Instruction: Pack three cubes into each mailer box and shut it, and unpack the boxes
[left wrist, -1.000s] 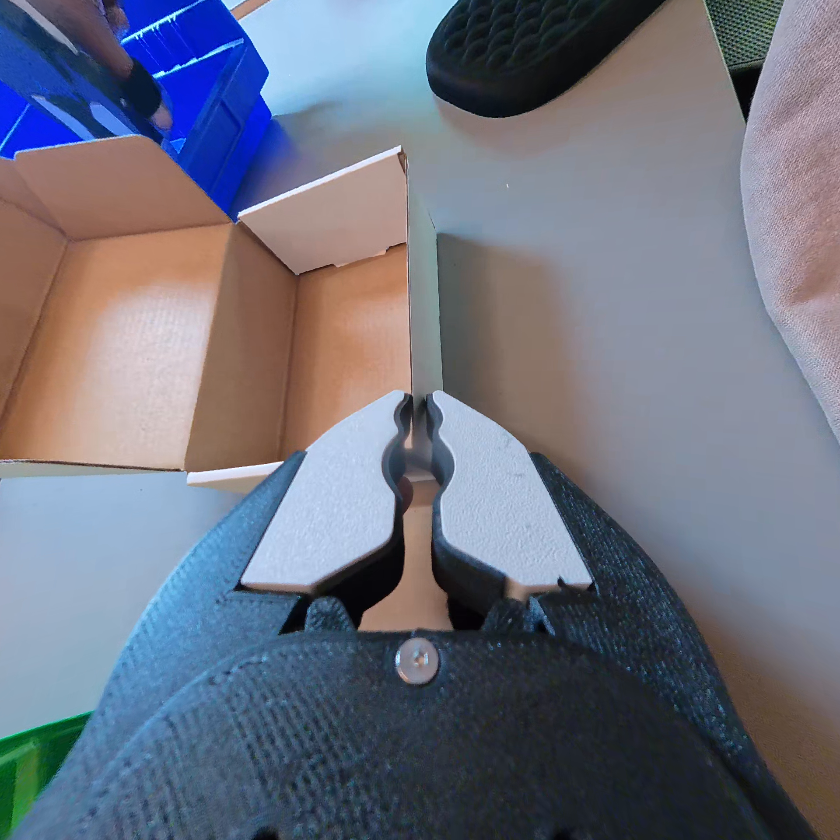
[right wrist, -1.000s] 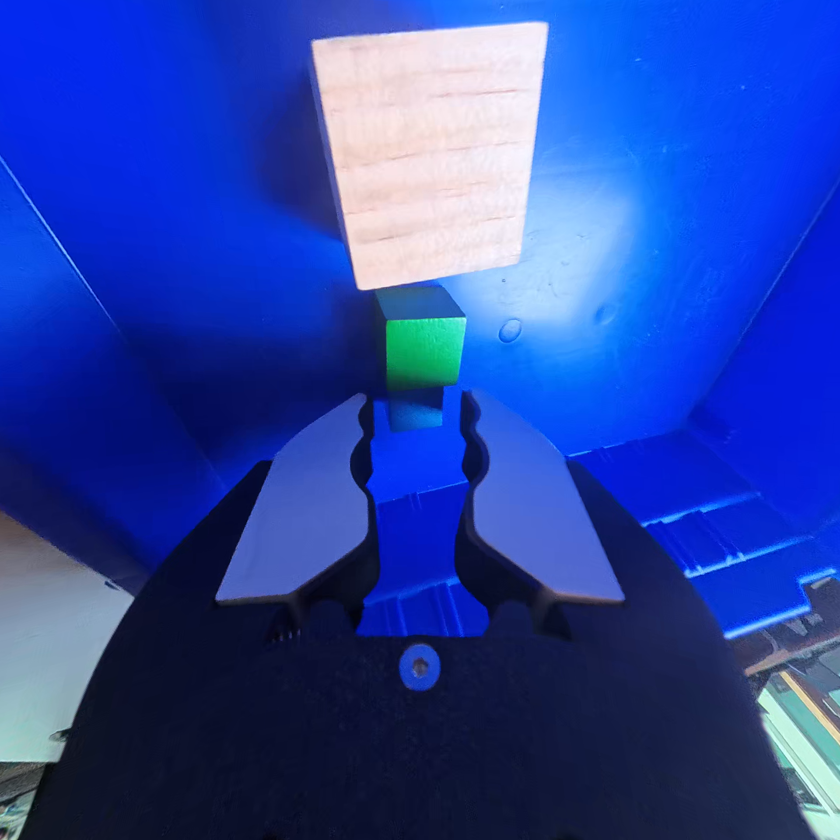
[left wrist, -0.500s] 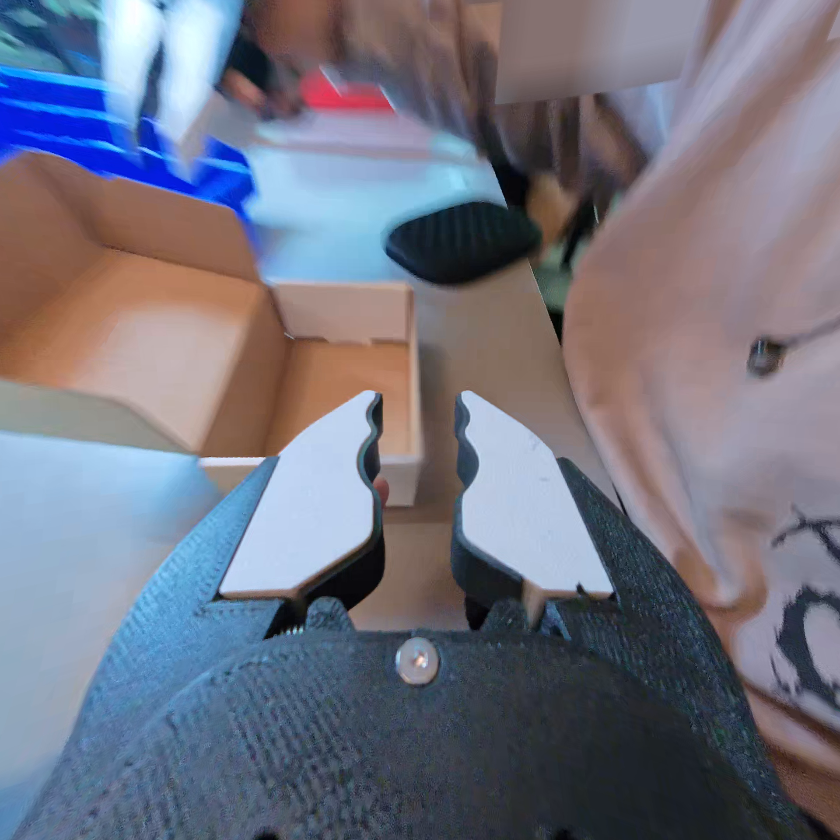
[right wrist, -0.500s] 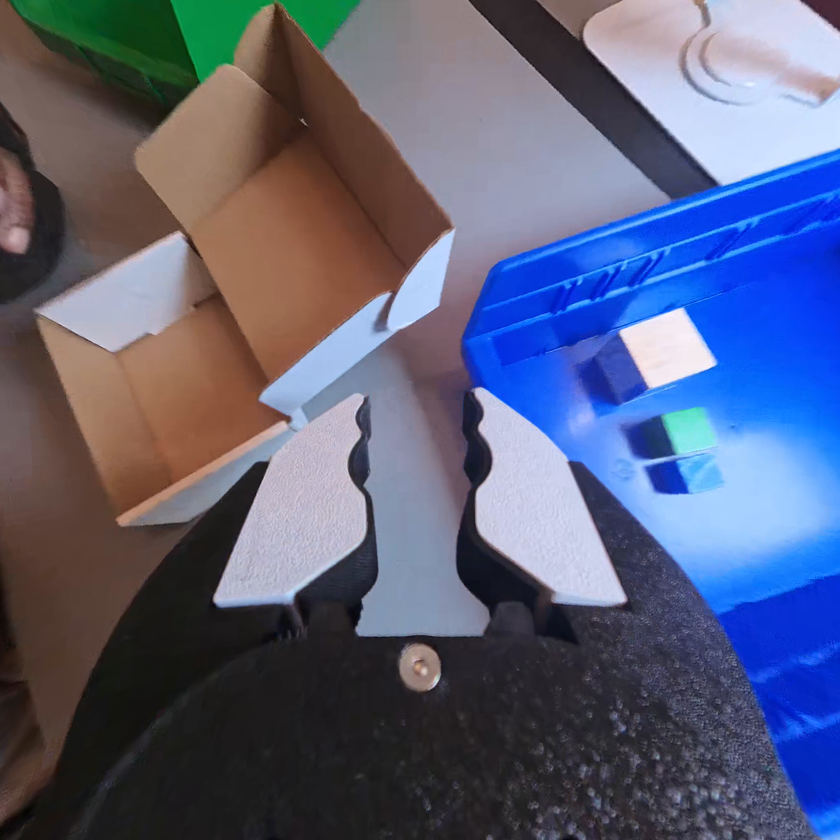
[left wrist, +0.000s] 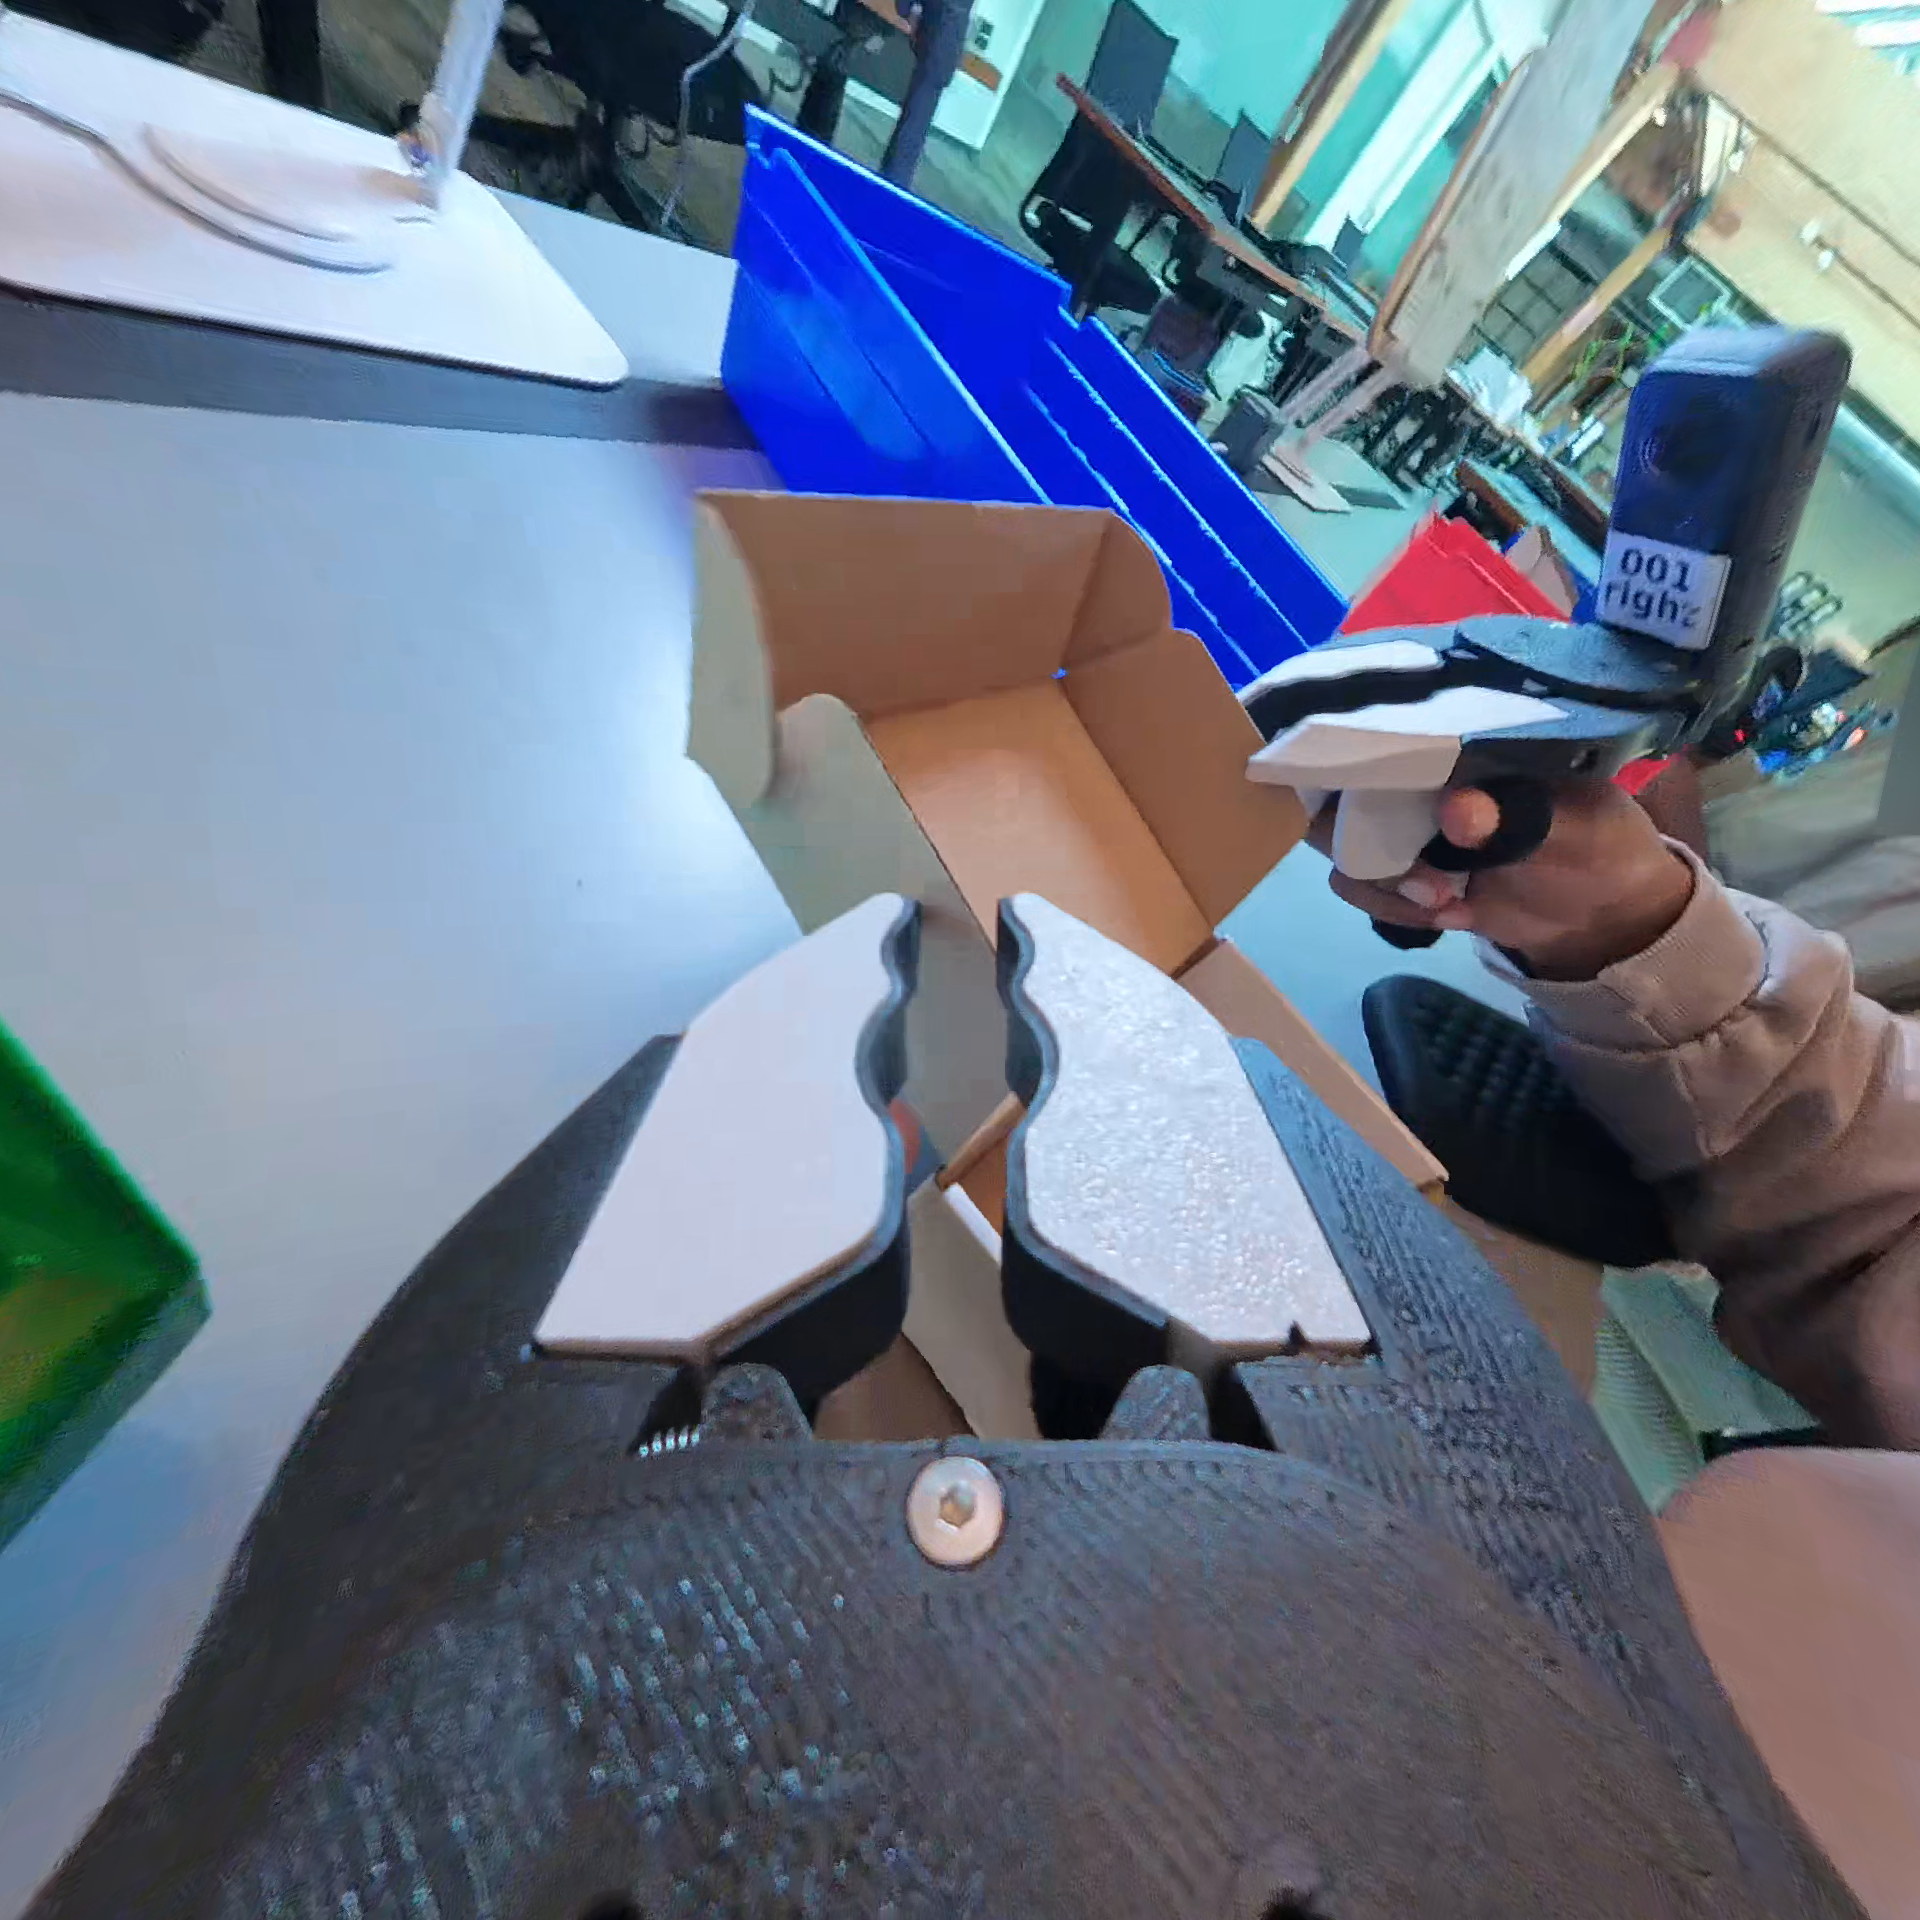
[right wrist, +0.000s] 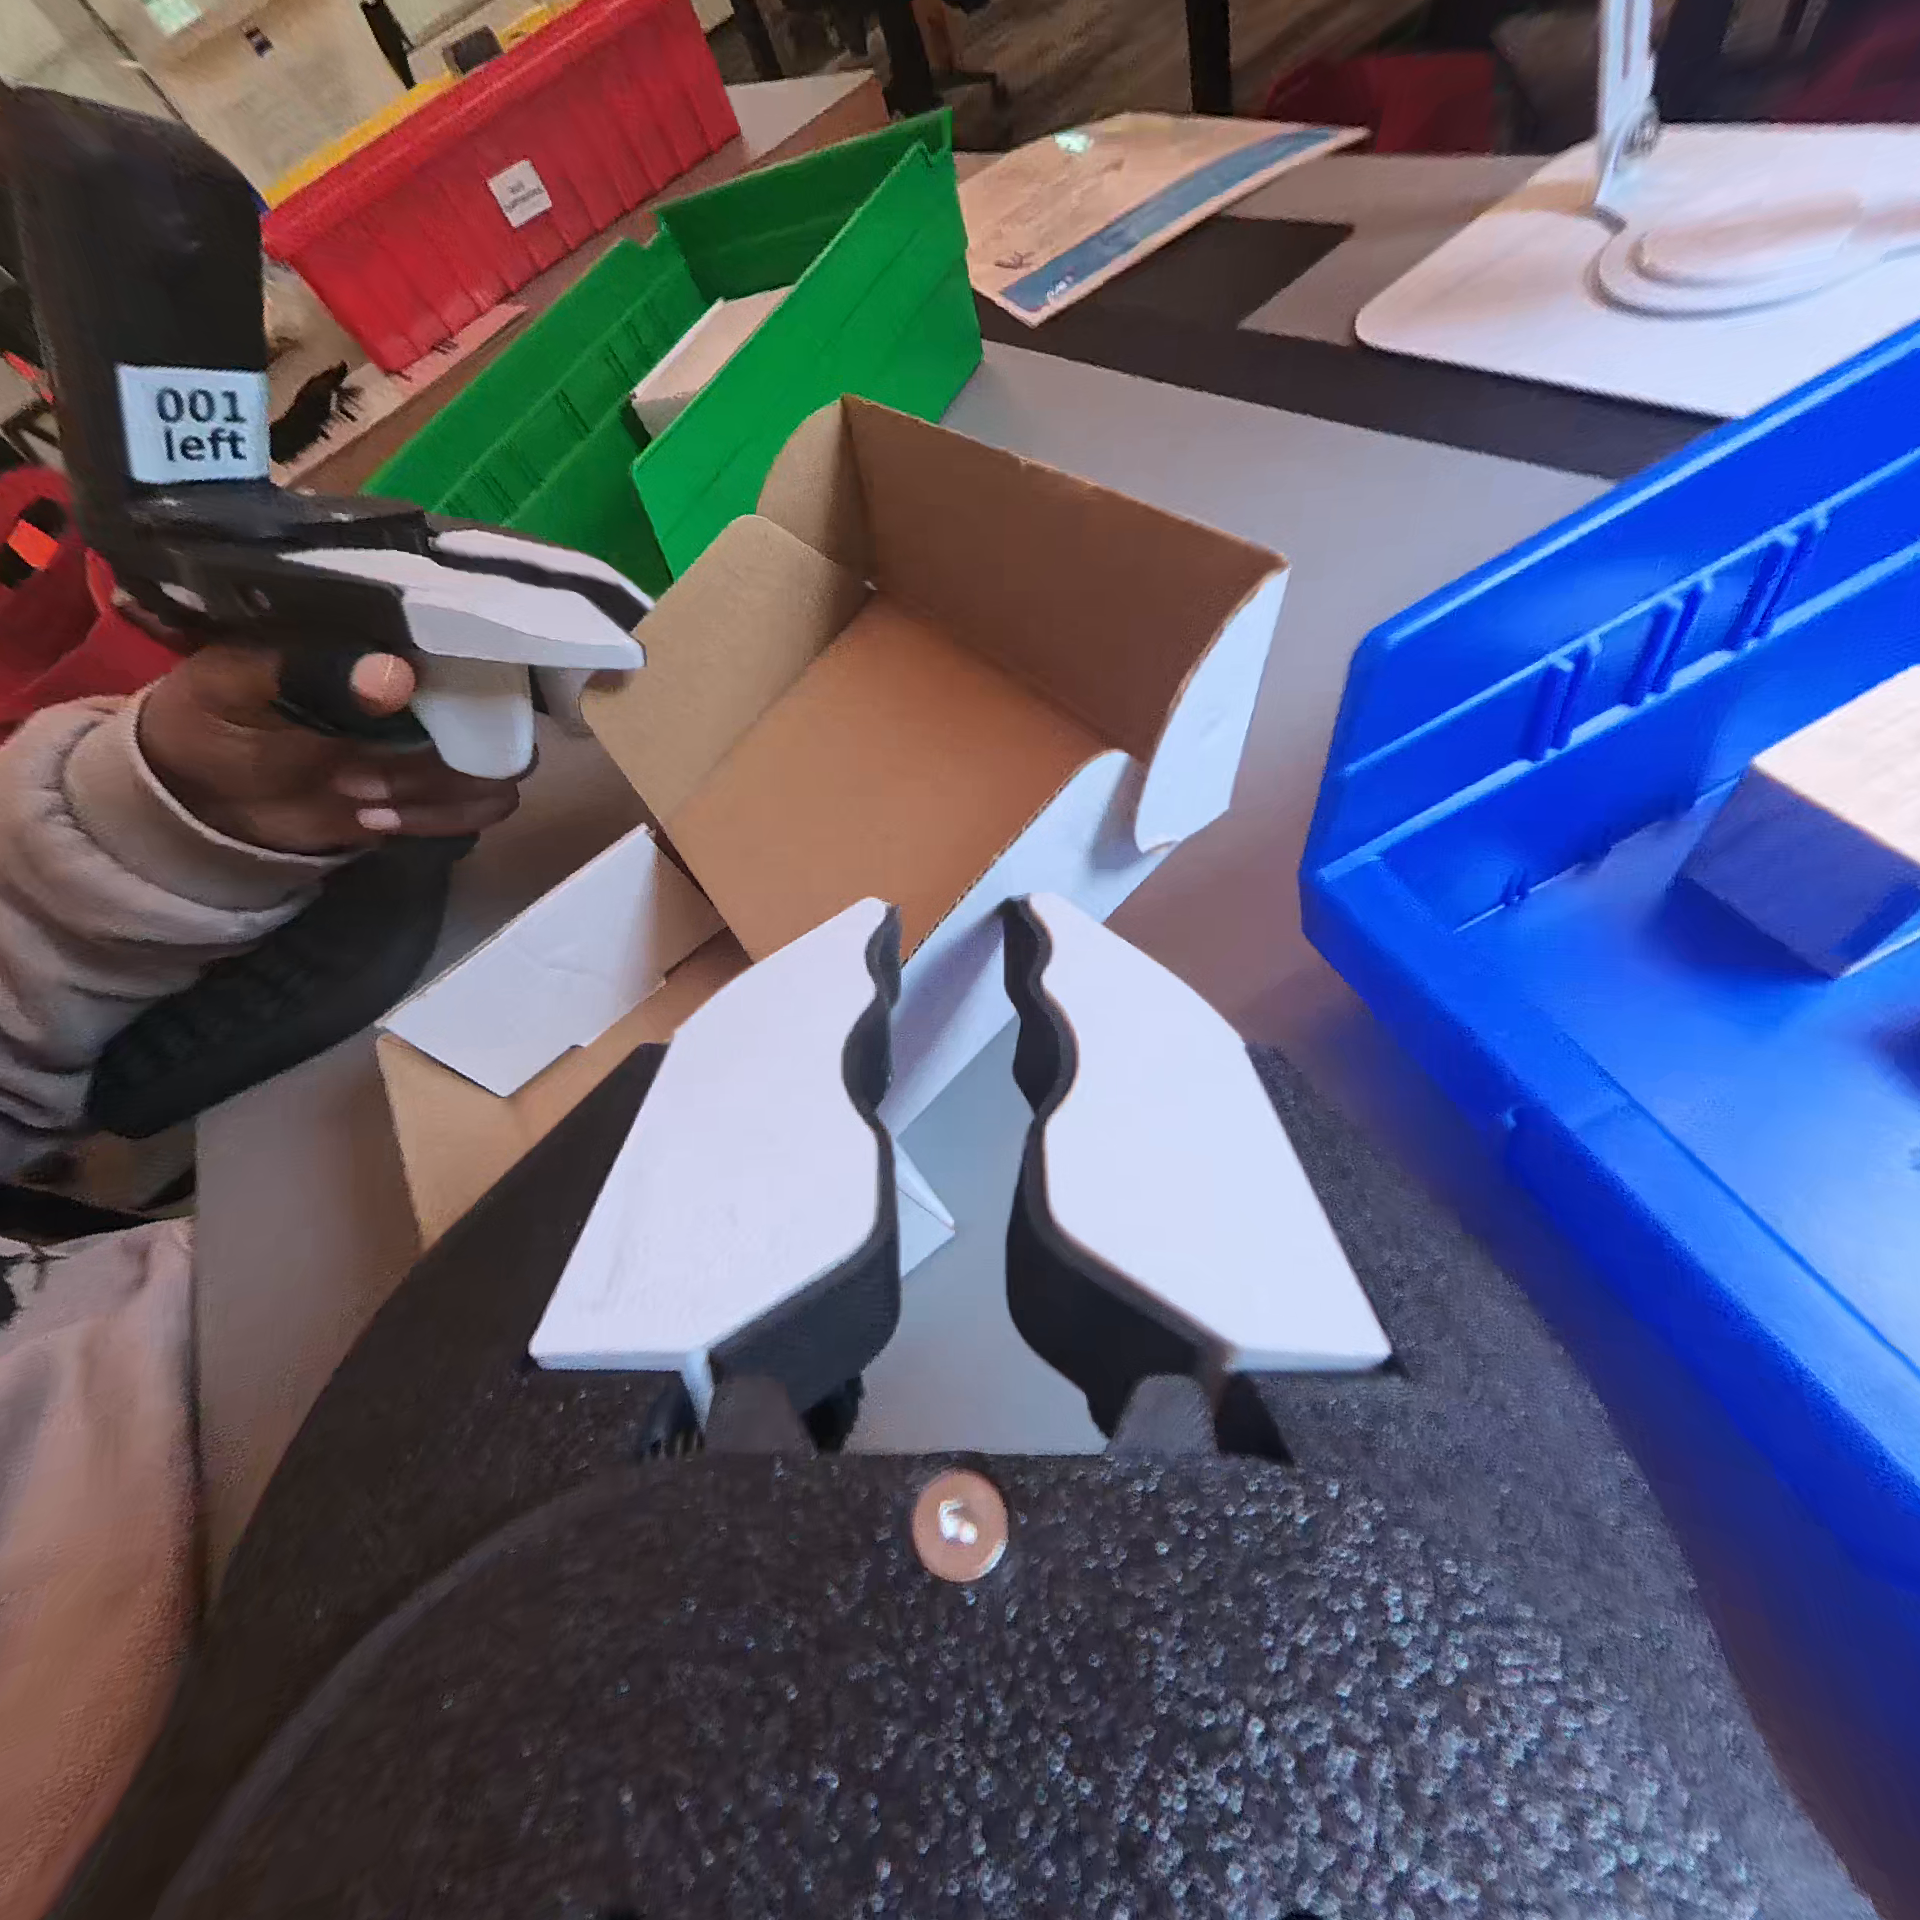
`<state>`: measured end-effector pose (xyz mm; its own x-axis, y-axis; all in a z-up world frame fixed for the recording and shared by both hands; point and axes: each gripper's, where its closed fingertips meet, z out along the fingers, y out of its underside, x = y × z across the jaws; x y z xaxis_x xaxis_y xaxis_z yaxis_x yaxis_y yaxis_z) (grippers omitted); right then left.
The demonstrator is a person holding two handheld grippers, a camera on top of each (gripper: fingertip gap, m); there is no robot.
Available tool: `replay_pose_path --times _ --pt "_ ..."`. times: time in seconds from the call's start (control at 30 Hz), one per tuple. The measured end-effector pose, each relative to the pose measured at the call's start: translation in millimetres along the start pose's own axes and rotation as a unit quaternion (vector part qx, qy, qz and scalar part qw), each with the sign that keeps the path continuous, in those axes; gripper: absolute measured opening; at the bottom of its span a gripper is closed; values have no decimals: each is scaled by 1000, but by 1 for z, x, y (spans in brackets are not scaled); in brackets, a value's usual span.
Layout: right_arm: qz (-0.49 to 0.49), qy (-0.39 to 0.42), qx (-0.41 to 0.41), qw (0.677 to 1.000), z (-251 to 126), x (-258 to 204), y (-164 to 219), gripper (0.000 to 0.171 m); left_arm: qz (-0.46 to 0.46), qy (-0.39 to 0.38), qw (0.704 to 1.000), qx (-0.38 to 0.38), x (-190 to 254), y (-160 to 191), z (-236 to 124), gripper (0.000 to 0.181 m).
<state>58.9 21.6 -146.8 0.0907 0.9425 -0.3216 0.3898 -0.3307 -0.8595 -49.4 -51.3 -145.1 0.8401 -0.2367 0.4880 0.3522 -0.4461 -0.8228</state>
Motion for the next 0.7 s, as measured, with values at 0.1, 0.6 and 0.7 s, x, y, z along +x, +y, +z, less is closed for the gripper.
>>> replay_pose_path --times 0.1,0.6,0.7 --pt "-105 22 36 994 -7 -15 0 18 76 26 997 11 21 5 -9 14" --pt "-342 -66 -90 933 -86 -71 83 41 391 161 904 -62 69 72 -88 25" --pt "-421 -18 -88 902 -89 -68 64 56 443 94 891 -31 58 42 -87 41"
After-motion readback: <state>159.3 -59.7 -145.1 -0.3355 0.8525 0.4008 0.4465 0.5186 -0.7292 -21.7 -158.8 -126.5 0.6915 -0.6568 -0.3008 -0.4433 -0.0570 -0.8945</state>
